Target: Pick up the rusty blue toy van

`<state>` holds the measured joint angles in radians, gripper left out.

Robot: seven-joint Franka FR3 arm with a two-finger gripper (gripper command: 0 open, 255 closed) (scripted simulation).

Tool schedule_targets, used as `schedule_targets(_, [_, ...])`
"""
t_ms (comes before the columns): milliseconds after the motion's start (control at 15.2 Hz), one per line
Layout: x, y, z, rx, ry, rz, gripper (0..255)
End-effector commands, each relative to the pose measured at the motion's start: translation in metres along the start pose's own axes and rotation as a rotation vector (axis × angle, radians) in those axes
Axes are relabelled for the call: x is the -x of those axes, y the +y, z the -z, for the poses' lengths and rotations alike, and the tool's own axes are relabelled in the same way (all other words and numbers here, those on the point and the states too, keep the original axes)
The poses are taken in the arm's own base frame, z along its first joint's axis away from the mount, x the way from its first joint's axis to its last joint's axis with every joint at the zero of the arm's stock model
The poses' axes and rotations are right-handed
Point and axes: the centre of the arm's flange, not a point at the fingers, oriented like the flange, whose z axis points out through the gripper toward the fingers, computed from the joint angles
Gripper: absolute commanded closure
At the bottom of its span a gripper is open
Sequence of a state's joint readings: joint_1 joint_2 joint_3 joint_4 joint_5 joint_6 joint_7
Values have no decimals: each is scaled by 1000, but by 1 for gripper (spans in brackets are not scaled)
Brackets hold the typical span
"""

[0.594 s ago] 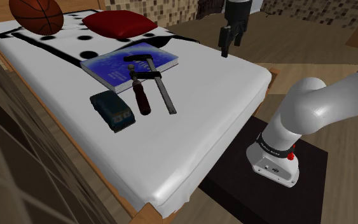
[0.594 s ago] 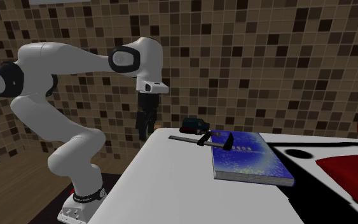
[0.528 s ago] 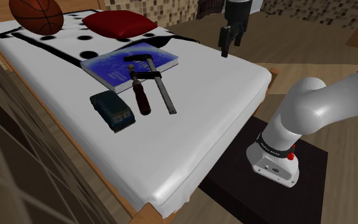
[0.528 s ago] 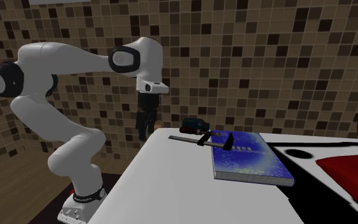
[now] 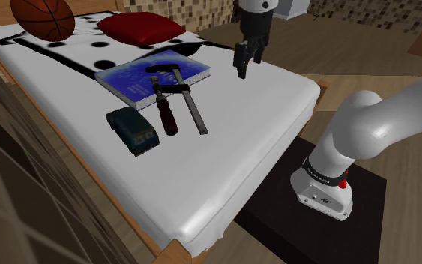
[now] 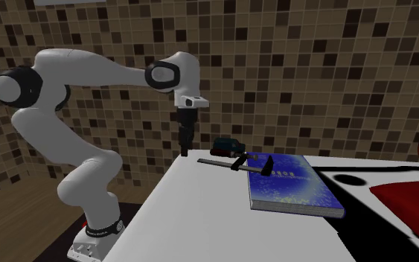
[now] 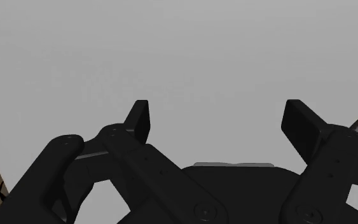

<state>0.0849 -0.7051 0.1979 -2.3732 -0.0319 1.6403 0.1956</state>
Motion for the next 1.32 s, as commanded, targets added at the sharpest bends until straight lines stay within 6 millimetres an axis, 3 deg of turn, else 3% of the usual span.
schedule_targets(0, [-7, -25, 0, -2, 17, 19, 0])
schedule_targets(1254, [-40, -265, 8, -11, 170, 200, 0])
